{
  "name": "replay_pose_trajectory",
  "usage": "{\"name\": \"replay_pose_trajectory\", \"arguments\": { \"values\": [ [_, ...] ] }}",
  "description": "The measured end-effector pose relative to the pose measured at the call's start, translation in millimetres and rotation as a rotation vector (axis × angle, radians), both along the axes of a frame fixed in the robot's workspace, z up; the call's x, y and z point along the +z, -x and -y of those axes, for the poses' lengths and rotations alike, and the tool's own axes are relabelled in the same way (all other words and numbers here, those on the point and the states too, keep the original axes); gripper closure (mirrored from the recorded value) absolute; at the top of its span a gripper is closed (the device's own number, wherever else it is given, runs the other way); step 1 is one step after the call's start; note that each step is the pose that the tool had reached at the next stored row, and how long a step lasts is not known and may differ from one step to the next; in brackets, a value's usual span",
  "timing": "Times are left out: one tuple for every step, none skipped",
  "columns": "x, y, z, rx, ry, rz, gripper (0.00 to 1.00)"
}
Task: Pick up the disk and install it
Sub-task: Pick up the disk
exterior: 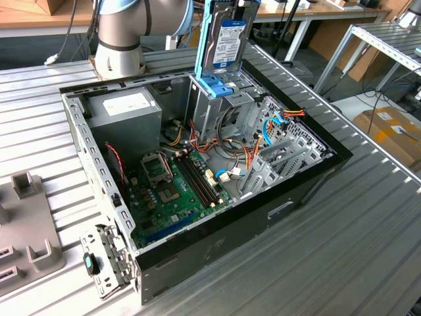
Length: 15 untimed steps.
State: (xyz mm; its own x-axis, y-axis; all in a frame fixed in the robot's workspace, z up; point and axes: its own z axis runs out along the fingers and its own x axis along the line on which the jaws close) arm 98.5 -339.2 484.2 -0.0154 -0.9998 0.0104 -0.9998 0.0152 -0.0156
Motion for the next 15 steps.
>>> {"name": "replay_pose_trajectory", "arguments": {
  "values": [
    [0.0, 0.0, 0.0, 0.0, -0.0001, 0.0, 0.65],
    [0.0, -0.3, 0.1, 0.0, -0.0001, 0.0, 0.65],
    [-0.1, -0.6, 0.1, 0.0, -0.0002, 0.0, 0.65],
    [0.0, -0.7, 0.1, 0.0, -0.0001, 0.0, 0.65],
    [-0.1, -0.7, 0.1, 0.0, -0.0002, 0.0, 0.65],
    [-0.1, -0.7, 0.1, 0.0, -0.0002, 0.0, 0.65],
    [-0.1, -0.8, 0.1, 0.0, -0.0001, 0.0, 0.65],
    [-0.1, -0.8, 0.1, 0.0, -0.0001, 0.0, 0.65],
    [-0.1, -0.8, 0.3, 0.0, -0.0002, 0.0, 0.65],
    [-0.1, -0.7, 0.5, 0.0, -0.0003, 0.0, 0.65],
    [0.0, -0.8, 0.8, 0.0, -0.0002, 0.0, 0.65],
    [0.0, -0.8, 1.5, 0.0, -0.0001, 0.0, 0.65],
    [-0.1, -0.8, 2.1, 0.0, -0.0002, 0.0, 0.65],
    [0.0, -0.8, 2.9, 0.0, -0.0001, 0.0, 0.65],
    [-0.1, -0.8, 3.9, 0.0, -0.0002, 0.0, 0.65]
  ]
}}
